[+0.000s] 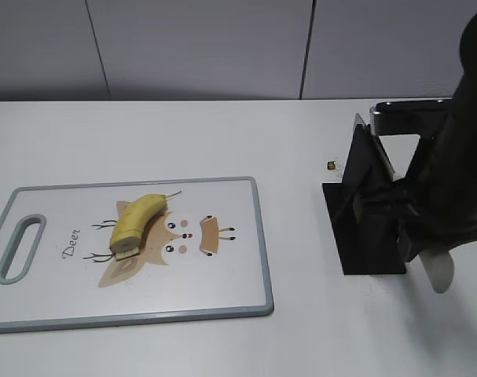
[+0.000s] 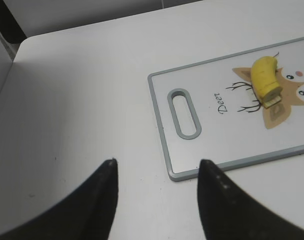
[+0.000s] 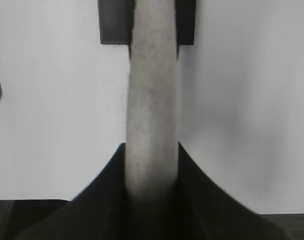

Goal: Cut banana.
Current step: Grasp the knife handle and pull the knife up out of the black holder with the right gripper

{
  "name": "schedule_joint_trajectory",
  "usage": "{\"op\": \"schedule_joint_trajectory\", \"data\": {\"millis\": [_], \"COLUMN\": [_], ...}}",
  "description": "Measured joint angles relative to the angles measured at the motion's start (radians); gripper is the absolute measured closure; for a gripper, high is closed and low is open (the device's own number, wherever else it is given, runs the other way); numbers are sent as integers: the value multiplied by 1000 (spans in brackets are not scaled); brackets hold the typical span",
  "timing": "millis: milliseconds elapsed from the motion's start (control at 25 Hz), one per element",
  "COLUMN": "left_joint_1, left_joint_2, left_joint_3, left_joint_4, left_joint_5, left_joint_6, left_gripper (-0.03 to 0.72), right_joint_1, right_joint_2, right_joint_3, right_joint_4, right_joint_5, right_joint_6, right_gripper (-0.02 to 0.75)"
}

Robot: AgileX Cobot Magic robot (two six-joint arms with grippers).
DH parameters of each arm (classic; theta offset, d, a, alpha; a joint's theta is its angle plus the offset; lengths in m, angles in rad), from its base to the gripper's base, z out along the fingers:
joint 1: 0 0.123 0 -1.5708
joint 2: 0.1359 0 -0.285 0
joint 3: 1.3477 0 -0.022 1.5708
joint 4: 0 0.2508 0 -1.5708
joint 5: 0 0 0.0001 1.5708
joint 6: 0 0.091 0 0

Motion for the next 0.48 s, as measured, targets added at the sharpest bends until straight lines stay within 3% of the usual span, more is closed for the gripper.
{"op": "schedule_joint_trajectory", "data": {"millis": [480], "left_joint_1": [0], "left_joint_2": [0], "left_joint_3": [0], "left_joint_4": [0], "left_joint_5": [0], "left_joint_6": [0], "left_gripper": [190], "right_joint_1": [0], "right_joint_2": [-137], "right_joint_3": [0], "right_joint_4": [8], "right_joint_5": [1], "right_joint_6": [28], "right_gripper": [577]}}
